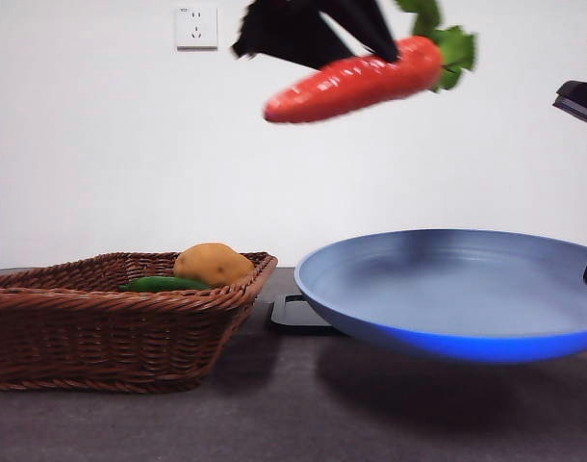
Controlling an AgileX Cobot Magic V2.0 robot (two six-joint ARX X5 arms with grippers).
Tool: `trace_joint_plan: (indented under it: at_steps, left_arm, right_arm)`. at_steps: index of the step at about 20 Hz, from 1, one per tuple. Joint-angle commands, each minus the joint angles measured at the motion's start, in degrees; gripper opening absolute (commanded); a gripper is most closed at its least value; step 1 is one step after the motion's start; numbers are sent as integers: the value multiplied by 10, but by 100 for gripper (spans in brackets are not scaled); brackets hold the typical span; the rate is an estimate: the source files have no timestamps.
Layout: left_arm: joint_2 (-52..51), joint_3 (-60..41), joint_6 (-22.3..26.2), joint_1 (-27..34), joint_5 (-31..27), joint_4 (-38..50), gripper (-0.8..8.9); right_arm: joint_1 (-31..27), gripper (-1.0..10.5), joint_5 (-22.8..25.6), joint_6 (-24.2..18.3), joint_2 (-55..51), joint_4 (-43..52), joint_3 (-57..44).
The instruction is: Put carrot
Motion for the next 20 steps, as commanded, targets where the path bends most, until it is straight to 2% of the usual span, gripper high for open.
trace_joint_plan:
  at_steps: [1, 10, 11, 15, 20]
  left_arm:
    - [38, 9, 15, -28, -54, 21, 99]
    - [172, 9, 8, -40, -56, 29, 102]
    - [174, 9, 8, -40, -56, 29, 105]
    - [173, 9, 3, -41, -56, 29, 238]
    - [132, 31, -6, -39, -57, -30, 239]
  right_arm:
    - [1, 3, -3, -2, 4, 7, 5]
    - [1, 3, -3, -2, 4, 7, 5]
    - [1, 3, -3, -2, 4, 7, 5]
    - [1, 3, -3, 3, 4, 3, 5]
    - [1, 3, -4, 20, 11, -32, 16]
